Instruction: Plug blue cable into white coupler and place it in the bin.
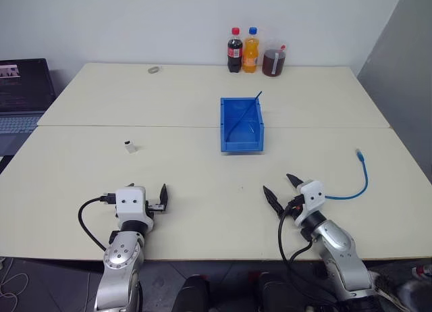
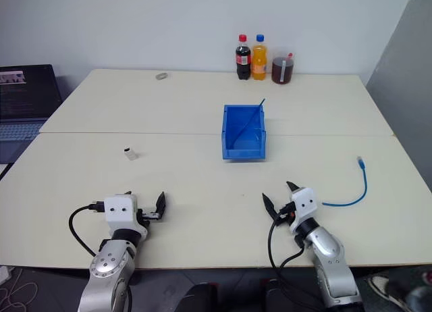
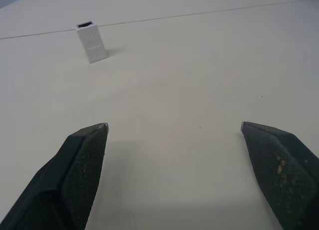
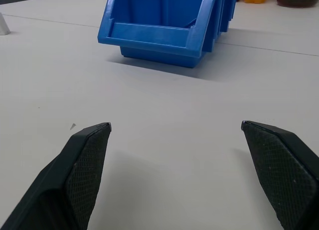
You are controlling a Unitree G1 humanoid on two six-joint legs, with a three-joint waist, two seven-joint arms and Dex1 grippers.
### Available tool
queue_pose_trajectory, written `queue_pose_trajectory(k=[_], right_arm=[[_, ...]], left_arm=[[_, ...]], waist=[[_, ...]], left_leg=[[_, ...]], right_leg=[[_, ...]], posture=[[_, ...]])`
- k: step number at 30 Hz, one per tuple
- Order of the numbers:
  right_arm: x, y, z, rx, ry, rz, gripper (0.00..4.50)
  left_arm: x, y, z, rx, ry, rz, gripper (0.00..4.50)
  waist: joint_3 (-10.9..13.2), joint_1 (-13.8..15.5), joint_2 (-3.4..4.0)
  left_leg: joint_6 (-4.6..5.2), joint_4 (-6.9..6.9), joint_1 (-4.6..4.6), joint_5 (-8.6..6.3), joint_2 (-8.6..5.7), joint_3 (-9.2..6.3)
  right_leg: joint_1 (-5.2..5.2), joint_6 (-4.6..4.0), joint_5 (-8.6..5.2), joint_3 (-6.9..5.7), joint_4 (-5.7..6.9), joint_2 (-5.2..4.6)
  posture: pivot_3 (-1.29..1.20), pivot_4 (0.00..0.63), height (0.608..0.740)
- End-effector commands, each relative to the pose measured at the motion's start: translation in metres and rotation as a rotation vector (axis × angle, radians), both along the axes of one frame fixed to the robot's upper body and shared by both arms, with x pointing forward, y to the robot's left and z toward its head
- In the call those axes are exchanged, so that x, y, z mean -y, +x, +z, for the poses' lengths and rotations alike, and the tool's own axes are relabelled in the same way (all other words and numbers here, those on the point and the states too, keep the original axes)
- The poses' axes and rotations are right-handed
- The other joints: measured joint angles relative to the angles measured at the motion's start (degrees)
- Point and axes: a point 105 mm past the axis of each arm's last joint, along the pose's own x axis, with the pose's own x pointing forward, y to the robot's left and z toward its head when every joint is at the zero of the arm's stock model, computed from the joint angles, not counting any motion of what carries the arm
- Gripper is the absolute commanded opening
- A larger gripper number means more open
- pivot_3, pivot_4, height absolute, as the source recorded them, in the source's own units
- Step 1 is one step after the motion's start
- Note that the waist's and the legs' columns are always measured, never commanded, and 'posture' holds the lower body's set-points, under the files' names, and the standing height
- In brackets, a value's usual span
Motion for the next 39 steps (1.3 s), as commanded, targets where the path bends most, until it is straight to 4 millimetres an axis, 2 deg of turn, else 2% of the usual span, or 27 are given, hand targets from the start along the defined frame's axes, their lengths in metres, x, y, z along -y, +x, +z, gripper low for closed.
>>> queue_pose_trajectory(k=[1,23,32,35,39], right_arm=[[-0.004,-0.001,0.011,0.04,0.007,0.025,4.45],[-0.004,-0.002,0.01,0.038,-0.006,0.036,4.45],[-0.004,-0.002,0.01,0.04,-0.009,0.031,4.45],[-0.002,-0.002,0.011,0.05,-0.016,0.022,4.45],[0.001,-0.004,0.022,0.12,-0.059,0.009,4.45]], left_arm=[[0.004,0.001,0.014,0.065,0.008,-0.023,4.5],[-0.01,-0.005,0.014,0.072,-0.041,0.006,4.5],[-0.01,-0.005,0.013,0.067,-0.041,-0.011,4.5],[0.004,-0.008,0.02,0.1,-0.135,-0.125,4.5],[0.036,-0.007,0.02,0.034,-0.165,-0.391,4.5]], waist=[[0.0,0.0,0.0],[0.0,0.0,0.0],[0.0,0.0,-0.01],[0.0,0.0,-0.01],[0.01,0.02,0.0]], left_leg=[[0.0,0.0,0.0,0.0,0.0,0.0],[0.0,0.0,0.0,0.0,0.0,0.0],[0.0,0.0,-0.01,0.0,0.0,0.0],[0.0,0.0,-0.01,0.0,0.0,0.0],[0.0,-0.01,-0.02,0.0,0.0,0.01]], right_leg=[[0.0,0.0,0.0,0.0,0.0,0.0],[-0.01,0.0,0.0,0.0,-0.01,0.0],[-0.01,0.0,-0.01,0.0,-0.01,0.0],[-0.01,0.0,-0.01,0.0,-0.01,0.0],[-0.02,-0.02,-0.01,0.0,-0.01,0.0]], posture=[[0.0,0.15,0.74],[0.0,0.15,0.74],[0.0,0.15,0.74],[0.0,0.15,0.74],[0.0,0.15,0.74]])
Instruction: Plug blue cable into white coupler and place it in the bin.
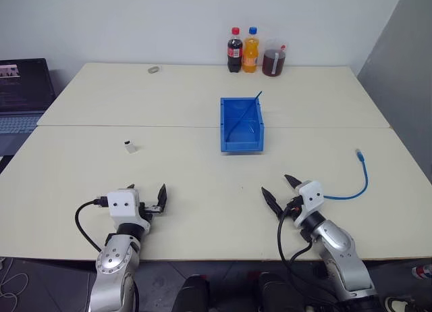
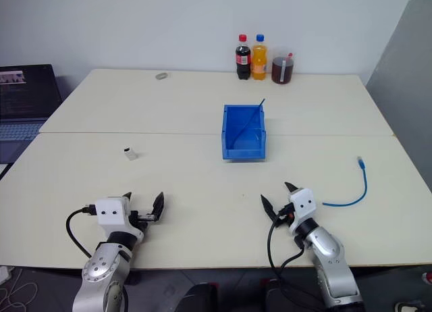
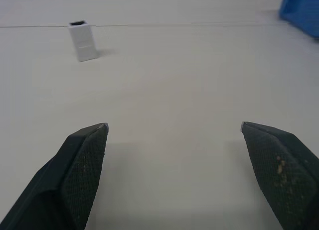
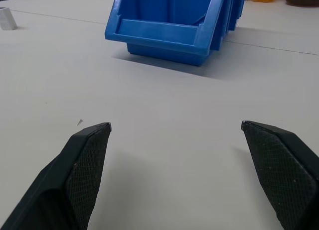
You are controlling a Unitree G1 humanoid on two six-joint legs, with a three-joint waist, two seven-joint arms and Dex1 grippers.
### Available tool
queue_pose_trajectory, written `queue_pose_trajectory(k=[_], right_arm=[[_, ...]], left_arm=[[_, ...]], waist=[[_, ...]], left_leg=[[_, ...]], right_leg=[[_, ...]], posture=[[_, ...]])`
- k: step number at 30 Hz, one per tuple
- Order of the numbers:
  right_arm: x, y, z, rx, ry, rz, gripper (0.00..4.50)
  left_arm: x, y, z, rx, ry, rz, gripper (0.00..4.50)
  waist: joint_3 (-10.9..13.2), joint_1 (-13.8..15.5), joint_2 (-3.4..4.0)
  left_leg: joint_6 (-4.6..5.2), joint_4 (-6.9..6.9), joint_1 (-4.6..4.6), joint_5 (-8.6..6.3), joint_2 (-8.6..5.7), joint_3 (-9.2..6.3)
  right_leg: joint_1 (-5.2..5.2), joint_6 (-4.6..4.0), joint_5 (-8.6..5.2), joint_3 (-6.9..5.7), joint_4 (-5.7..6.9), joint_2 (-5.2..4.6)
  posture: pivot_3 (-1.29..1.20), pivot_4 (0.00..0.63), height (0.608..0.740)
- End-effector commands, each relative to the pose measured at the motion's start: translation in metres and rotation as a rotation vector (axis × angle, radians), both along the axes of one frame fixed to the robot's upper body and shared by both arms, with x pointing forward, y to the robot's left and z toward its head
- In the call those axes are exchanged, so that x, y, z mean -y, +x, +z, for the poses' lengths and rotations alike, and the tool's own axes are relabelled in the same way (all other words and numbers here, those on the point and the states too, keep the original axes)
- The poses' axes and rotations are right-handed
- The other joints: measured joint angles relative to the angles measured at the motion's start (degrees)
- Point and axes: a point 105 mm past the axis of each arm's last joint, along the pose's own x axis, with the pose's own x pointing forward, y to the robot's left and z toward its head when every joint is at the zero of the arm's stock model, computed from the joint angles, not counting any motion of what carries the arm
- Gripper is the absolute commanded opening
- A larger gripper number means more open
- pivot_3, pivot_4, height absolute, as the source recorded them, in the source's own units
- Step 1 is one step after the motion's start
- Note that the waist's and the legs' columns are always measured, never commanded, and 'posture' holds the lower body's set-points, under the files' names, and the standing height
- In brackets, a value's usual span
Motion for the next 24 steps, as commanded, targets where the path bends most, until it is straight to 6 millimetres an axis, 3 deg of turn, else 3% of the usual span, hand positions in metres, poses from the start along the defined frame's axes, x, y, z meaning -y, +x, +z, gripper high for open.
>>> queue_pose_trajectory(k=[1,5,8,12,17,24], right_arm=[[0.002,-0.004,0.025,0.126,-0.034,-0.007,4.45],[0.016,-0.008,0.039,0.18,-0.062,-0.067,4.45],[0.042,-0.011,0.049,0.185,-0.049,-0.18,4.45],[0.077,-0.015,0.062,0.162,-0.032,-0.322,4.45],[0.128,-0.015,0.059,0.029,-0.127,-0.567,4.45],[0.17,0.004,0.053,-0.173,-0.115,-0.691,4.45]], left_arm=[[0.027,0.003,0.018,0.03,0.002,-0.235,4.5],[0.065,0.006,0.035,0.051,0.131,-0.575,4.5],[0.083,0.012,0.05,0.078,0.198,-0.749,4.5],[0.098,0.017,0.069,0.084,0.239,-0.942,4.5],[0.115,0.002,0.077,0.012,0.252,-1.209,4.5],[0.12,-0.004,0.077,-0.029,0.276,-1.325,4.5]], waist=[[0.0,0.04,0.0],[0.0,0.15,0.01],[0.0,0.17,0.0],[0.01,0.08,0.01],[0.02,-0.32,0.04],[0.04,-0.3,0.07]], left_leg=[[0.0,0.0,0.0,0.0,0.0,0.0],[0.0,0.0,-0.01,0.0,0.0,-0.02],[0.0,0.01,-0.03,0.0,-0.02,-0.02],[0.0,-0.01,-0.05,0.0,-0.01,0.02],[0.0,-0.09,-0.03,0.0,0.01,0.04],[0.01,-0.08,-0.04,0.0,0.01,0.06]], right_leg=[[-0.01,0.0,0.0,-0.01,0.0,0.0],[-0.02,0.0,0.0,-0.03,0.02,0.03],[-0.01,0.0,0.0,-0.03,0.01,0.02],[-0.03,-0.03,0.02,0.01,0.0,0.02],[-0.08,-0.1,-0.02,0.03,0.03,0.05],[-0.1,-0.09,-0.04,0.05,0.04,0.06]], posture=[[0.0,0.15,0.74],[0.0,0.15,0.74],[0.0,0.15,0.74],[0.0,0.15,0.74],[0.0,0.15,0.74],[0.0,0.15,0.74]])
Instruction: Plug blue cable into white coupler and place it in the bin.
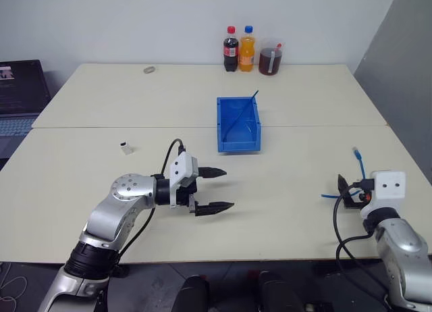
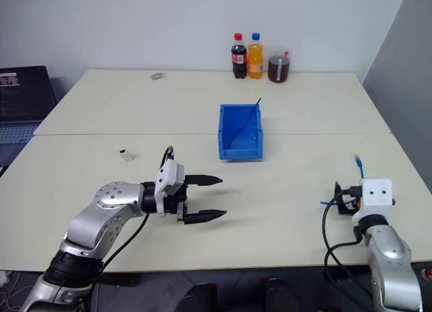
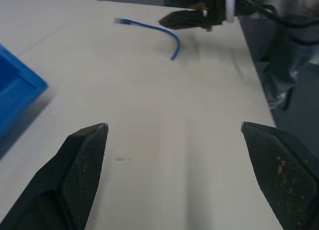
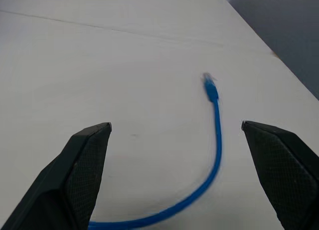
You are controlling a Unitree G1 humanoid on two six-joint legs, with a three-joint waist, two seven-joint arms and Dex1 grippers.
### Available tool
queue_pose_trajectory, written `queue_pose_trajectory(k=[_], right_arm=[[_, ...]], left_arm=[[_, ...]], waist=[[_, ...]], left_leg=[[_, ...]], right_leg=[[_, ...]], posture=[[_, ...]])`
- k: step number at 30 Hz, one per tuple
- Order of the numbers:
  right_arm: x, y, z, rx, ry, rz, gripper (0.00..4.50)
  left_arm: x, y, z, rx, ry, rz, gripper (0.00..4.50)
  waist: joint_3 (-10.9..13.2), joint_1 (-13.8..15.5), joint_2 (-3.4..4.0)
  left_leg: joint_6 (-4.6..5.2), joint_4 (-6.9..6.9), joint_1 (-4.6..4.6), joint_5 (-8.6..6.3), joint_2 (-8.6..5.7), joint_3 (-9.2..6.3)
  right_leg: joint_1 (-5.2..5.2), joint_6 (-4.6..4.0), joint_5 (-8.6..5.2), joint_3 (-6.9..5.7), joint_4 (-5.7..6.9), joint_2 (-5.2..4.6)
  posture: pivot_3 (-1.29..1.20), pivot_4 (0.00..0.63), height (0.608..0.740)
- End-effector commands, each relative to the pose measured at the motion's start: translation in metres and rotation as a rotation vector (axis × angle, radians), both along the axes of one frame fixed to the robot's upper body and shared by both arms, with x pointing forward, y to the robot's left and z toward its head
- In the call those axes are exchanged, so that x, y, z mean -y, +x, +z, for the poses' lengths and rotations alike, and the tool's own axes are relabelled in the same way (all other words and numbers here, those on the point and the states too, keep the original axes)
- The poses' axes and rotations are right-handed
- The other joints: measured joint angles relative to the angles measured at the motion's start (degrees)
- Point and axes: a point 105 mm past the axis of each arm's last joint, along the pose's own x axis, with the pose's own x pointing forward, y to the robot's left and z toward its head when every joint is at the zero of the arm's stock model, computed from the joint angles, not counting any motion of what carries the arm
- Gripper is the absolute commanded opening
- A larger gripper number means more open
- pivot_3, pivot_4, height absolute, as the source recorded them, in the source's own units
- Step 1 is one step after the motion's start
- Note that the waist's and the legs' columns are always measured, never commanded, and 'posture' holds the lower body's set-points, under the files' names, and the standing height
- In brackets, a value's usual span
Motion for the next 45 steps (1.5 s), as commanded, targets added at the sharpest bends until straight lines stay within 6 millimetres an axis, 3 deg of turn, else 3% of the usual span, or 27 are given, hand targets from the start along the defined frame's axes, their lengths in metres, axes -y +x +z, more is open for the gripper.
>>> queue_pose_trajectory(k=[1,11,18,26,29,32,38,41,45], right_arm=[[0.02,0.014,0.004,-0.061,0.058,-0.034,4.45],[0.064,0.055,-0.015,-0.242,0.139,-0.046,4.45],[0.07,0.058,-0.018,-0.276,0.191,-0.017,2.59],[0.063,0.058,-0.021,-0.308,0.189,0.059,0.33],[0.059,0.056,-0.019,-0.319,0.201,0.094,0.03],[0.035,0.054,-0.004,-0.305,0.161,0.283,0.03],[-0.054,0.014,0.026,-0.372,-0.138,0.9,0.03],[-0.098,0.0,0.027,-0.376,-0.276,1.138,0.03],[-0.152,0.002,0.014,-0.338,-0.406,1.338,0.03]], left_arm=[[0.003,-0.001,0.006,0.021,0.0,-0.043,4.5],[0.007,0.001,0.006,0.034,0.002,-0.057,4.5],[0.004,0.002,0.004,0.038,0.003,-0.033,4.5],[0.002,0.004,0.002,0.045,0.013,-0.024,4.5],[0.001,0.005,0.002,0.046,0.012,-0.02,4.5],[-0.002,0.006,-0.001,0.046,0.025,-0.01,4.5],[-0.033,0.0,-0.016,0.014,0.115,0.052,4.5],[-0.054,-0.005,-0.025,-0.011,0.168,0.104,4.5],[-0.084,-0.008,-0.036,-0.04,0.221,0.211,4.5]], waist=[[0.0,0.06,0.0],[0.06,0.12,0.05],[0.06,0.11,0.04],[0.06,0.19,0.04],[0.06,0.19,0.04],[0.06,0.18,0.04],[0.18,-0.76,0.25],[0.21,-1.38,0.21],[0.26,-1.29,0.11]], left_leg=[[0.0,0.01,0.02,0.0,0.0,0.0],[0.03,0.0,-0.06,-0.01,-0.07,0.11],[0.04,0.01,-0.05,-0.01,-0.03,0.08],[0.04,0.05,-0.04,-0.01,-0.05,0.08],[0.04,0.05,-0.05,-0.01,-0.05,0.08],[0.04,0.04,-0.05,-0.01,-0.05,0.07],[0.04,-0.01,-0.05,-0.02,0.0,0.08],[0.04,-0.04,-0.02,-0.02,0.09,0.04],[0.04,-0.02,-0.02,-0.02,0.16,-0.01]], right_leg=[[0.02,0.0,0.0,-0.01,-0.01,0.0],[-0.03,-0.22,0.1,0.05,-0.03,-0.06],[0.01,-0.24,0.07,0.02,-0.02,-0.02],[0.04,-0.12,0.06,0.02,-0.03,-0.04],[0.04,-0.13,0.06,0.02,-0.03,-0.04],[0.04,-0.15,0.07,0.02,-0.02,-0.03],[-0.06,-0.07,-0.02,0.06,0.0,0.0],[-0.06,-0.01,-0.11,0.01,-0.01,0.05],[-0.05,0.0,-0.12,-0.08,-0.01,0.1]], posture=[[0.0,0.15,0.74],[0.0,0.15,0.74],[0.0,0.15,0.74],[0.0,0.15,0.74],[0.0,0.15,0.74],[0.0,0.15,0.74],[0.0,0.15,0.74],[0.0,0.15,0.74],[0.0,0.15,0.74]])
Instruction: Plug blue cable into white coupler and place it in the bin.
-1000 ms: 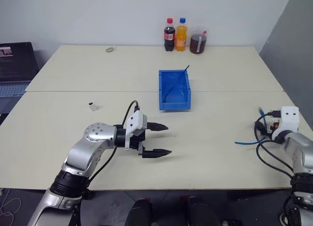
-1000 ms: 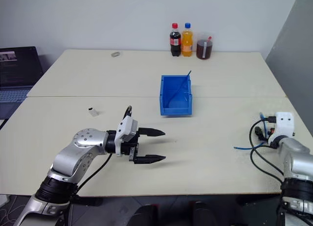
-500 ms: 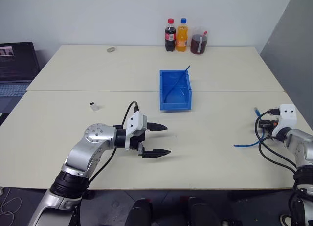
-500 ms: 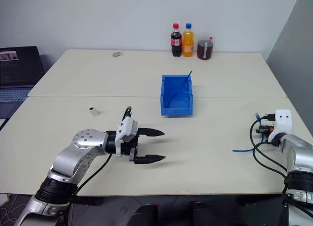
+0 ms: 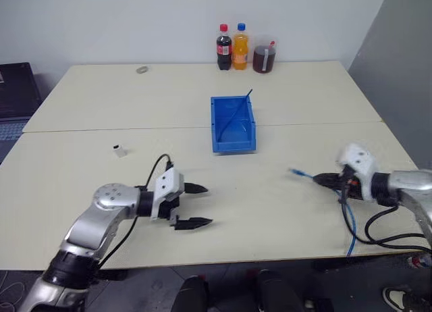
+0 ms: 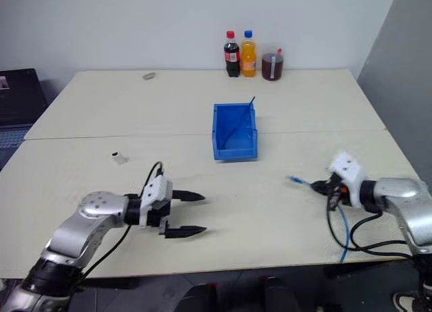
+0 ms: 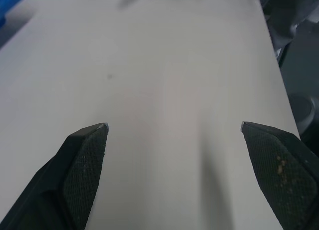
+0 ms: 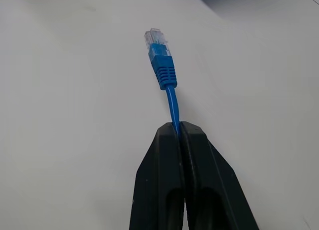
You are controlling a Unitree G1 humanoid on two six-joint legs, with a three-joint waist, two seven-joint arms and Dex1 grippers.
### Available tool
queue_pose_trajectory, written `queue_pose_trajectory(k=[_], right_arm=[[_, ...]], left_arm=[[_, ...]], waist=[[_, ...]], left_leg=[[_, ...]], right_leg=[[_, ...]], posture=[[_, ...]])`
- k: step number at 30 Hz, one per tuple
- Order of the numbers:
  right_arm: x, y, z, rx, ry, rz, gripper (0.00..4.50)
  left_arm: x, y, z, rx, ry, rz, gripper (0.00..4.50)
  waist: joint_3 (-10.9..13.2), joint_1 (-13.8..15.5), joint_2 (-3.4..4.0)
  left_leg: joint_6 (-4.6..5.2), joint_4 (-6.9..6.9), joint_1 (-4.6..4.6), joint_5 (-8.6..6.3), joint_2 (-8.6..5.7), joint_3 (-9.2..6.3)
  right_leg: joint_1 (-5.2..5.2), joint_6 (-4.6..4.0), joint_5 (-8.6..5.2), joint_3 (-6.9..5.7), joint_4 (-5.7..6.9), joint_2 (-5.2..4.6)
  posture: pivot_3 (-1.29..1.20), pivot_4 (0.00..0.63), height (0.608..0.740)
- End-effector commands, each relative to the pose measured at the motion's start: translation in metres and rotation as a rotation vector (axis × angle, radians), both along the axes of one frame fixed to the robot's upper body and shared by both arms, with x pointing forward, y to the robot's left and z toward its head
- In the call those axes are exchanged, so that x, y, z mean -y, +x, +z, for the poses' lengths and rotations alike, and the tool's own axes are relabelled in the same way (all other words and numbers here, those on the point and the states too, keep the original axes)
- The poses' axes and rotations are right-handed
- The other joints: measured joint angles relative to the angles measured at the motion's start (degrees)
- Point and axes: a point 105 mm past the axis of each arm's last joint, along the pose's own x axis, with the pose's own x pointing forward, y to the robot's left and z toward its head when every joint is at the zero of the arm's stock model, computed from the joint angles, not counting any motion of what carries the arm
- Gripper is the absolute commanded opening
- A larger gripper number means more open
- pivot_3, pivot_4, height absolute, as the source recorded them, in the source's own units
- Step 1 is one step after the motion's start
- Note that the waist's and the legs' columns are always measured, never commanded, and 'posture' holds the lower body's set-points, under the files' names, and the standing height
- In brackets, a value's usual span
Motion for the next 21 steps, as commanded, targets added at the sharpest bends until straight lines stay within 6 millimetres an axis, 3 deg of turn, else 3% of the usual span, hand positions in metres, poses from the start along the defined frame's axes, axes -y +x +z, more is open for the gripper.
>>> queue_pose_trajectory(k=[1,5,11,15,16,17,21], right_arm=[[-0.054,0.002,-0.008,0.063,-0.034,0.21,0.03],[-0.109,0.019,-0.018,0.083,-0.008,0.296,0.03],[-0.16,0.029,-0.023,0.102,-0.003,0.395,0.03],[-0.173,0.025,-0.029,0.103,-0.031,0.465,0.03],[-0.175,0.025,-0.03,0.11,-0.037,0.471,0.47],[-0.174,0.025,-0.031,0.11,-0.046,0.48,0.54],[-0.165,0.022,-0.029,0.094,-0.047,0.49,1.61]], left_arm=[[-0.03,0.0,0.0,0.031,0.05,0.099,4.5],[-0.061,-0.005,-0.01,-0.002,0.104,0.199,4.5],[-0.078,-0.011,-0.009,-0.011,0.12,0.268,4.5],[-0.079,-0.011,-0.009,-0.009,0.112,0.291,4.5],[-0.078,-0.011,-0.01,-0.011,0.109,0.293,4.5],[-0.077,-0.01,-0.01,-0.011,0.106,0.293,4.5],[-0.071,-0.007,-0.011,-0.019,0.088,0.281,4.5]], waist=[[0.02,-0.02,-0.05],[0.07,0.11,-0.14],[0.07,0.57,-0.14],[0.07,1.08,-0.14],[0.07,1.15,-0.14],[0.07,1.19,-0.14],[0.07,1.29,-0.14]], left_leg=[[0.0,0.02,0.01,0.0,0.02,0.02],[0.0,0.02,-0.02,0.0,-0.02,0.0],[-0.01,-0.03,-0.06,0.0,-0.05,-0.07],[-0.02,-0.03,-0.08,-0.01,-0.08,-0.08],[-0.02,-0.03,-0.07,-0.01,-0.08,-0.08],[-0.02,-0.03,-0.07,-0.01,-0.08,-0.08],[-0.02,-0.02,-0.06,-0.01,-0.07,-0.08]], right_leg=[[-0.01,0.01,0.0,0.02,0.0,0.01],[-0.04,-0.02,0.02,0.01,0.02,-0.03],[-0.1,-0.35,0.13,-0.08,0.05,-0.1],[-0.1,-0.36,0.14,-0.1,0.04,-0.13],[-0.09,-0.36,0.14,-0.11,0.04,-0.13],[-0.09,-0.36,0.14,-0.11,0.04,-0.12],[-0.1,-0.36,0.14,-0.11,0.08,-0.11]], posture=[[0.0,0.15,0.74],[0.0,0.15,0.74],[0.0,0.15,0.74],[0.0,0.15,0.74],[0.0,0.15,0.74],[0.0,0.15,0.74],[0.0,0.15,0.74]])
